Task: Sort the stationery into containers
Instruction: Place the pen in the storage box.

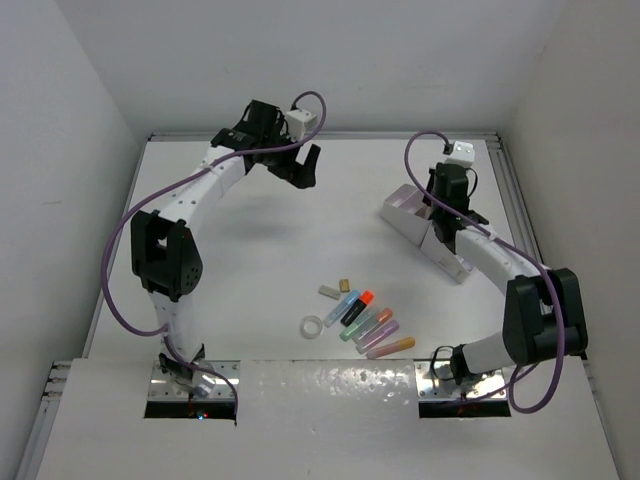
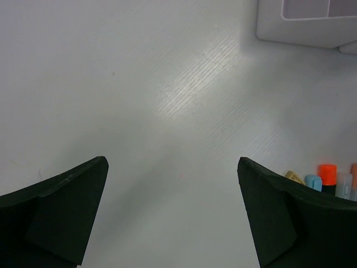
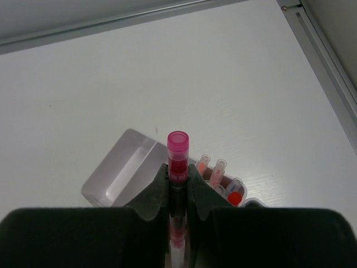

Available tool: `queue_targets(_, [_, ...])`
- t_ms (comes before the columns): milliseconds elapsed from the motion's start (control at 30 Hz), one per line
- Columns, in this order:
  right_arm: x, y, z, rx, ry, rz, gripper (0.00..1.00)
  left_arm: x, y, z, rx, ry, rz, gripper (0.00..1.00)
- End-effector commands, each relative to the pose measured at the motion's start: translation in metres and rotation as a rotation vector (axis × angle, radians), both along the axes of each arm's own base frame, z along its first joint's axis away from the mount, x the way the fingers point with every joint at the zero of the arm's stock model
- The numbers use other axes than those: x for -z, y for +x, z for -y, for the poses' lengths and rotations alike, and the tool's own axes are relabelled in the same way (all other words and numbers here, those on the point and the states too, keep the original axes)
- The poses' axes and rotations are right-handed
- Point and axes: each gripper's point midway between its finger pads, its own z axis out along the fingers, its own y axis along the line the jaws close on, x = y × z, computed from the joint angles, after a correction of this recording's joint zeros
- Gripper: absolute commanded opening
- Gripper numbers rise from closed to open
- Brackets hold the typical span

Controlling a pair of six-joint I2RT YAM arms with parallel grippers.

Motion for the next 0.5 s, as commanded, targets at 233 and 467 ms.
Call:
queue_targets(233, [0.004,0.009,-0.001,0.0,0.014,0.023,0.06,-0.026,0.0,-0.008,-0.009,-0.009,0.066,1.0])
queue_targets(467, [-0.013,0.005,-0.001,-0.01,0.018,0.062,0.47,-0.025,0.001,-0.008,-0.011,-0.015,0.062,1.0])
